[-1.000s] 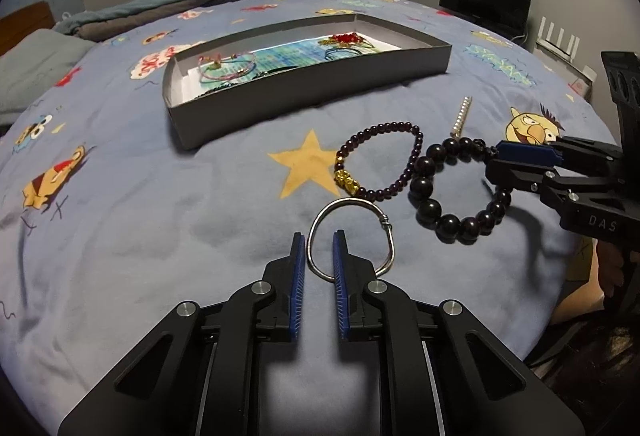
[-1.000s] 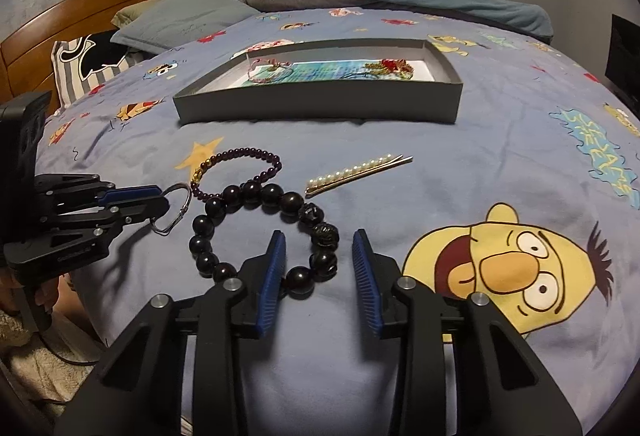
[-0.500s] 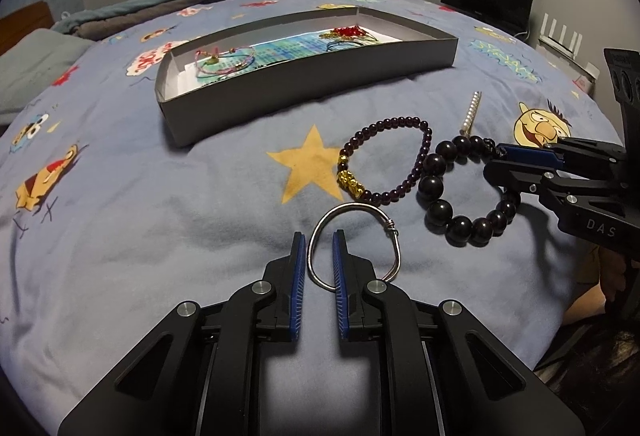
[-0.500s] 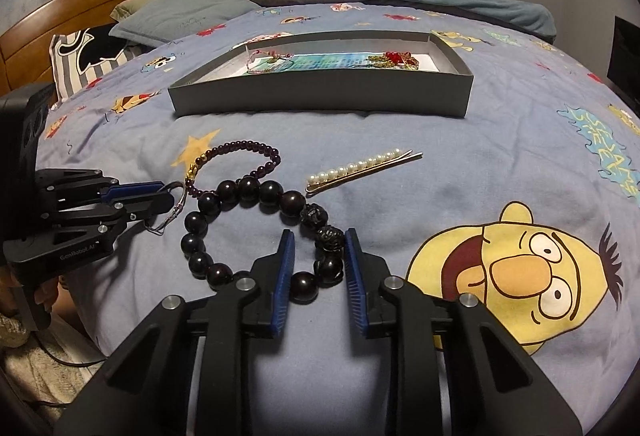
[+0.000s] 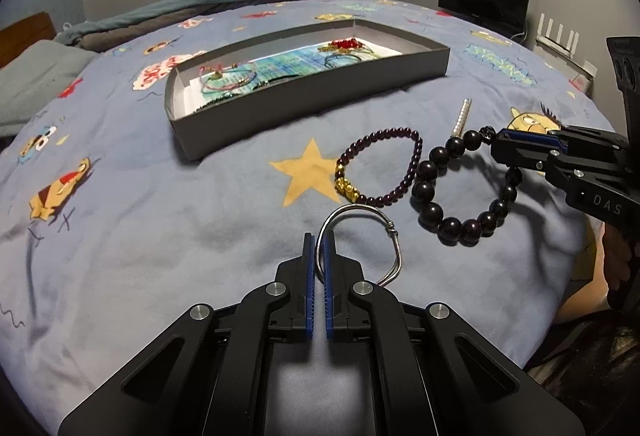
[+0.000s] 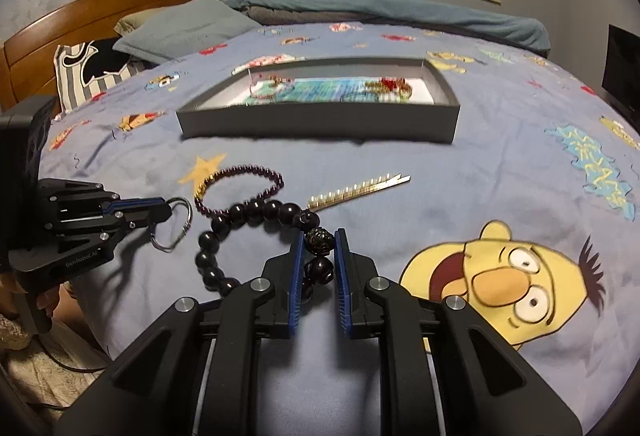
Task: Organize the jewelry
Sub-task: 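Grasp the silver ring with the left gripper while the right grasps the black large-bead bracelet, then carry both held pieces into the grey box and lower them onto the paper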
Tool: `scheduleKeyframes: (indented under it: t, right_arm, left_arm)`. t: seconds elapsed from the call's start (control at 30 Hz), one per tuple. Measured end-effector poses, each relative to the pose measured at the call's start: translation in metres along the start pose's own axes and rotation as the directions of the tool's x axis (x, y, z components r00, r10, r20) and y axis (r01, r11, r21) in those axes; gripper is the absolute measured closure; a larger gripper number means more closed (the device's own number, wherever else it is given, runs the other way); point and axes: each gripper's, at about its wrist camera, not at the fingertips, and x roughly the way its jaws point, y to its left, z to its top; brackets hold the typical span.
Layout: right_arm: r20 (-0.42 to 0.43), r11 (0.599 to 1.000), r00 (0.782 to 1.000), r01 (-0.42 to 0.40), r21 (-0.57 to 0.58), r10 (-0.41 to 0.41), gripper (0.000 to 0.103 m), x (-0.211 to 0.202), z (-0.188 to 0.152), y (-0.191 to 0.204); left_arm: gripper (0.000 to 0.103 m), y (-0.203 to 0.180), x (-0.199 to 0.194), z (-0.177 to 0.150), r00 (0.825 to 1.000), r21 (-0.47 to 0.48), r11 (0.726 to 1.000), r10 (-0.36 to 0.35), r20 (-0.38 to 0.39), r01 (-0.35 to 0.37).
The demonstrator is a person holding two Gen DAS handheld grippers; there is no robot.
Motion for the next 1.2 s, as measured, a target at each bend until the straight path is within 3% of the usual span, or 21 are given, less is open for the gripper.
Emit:
scheduleKeyframes:
  t: [0.37,0.67,0.9,1.2]
  right_arm:
    - [0.077,0.999,0.997,0.009,-0.035,-0.006,0.088,-0.024,0.023,0.003]
    - [0.131,0.994,0.989,0.085,-0.066,-0.075,0.088,-0.042,0.054,-0.01]
    - [0.193,0.99,0.973,0.135,-0.05,-0.123,0.088,-0.046,0.097,-0.032]
    - [0.227,0.99,0.966,0.138,-0.033,-0.127,0.088,-0.013,0.156,-0.043]
  left_arm:
    - [0.099,0.006,-0.027,0.016,0.997,0.008,1.0,-0.003,0.078,0.002]
    - [0.099,0.022,-0.052,0.041,0.989,0.015,0.999,0.027,0.148,-0.03]
    - [0.099,0.044,-0.056,0.085,0.982,0.01,0.999,0.031,0.188,-0.034]
    - [0.099,0.059,-0.012,0.151,0.988,0.018,1.0,0.007,0.155,-0.01]
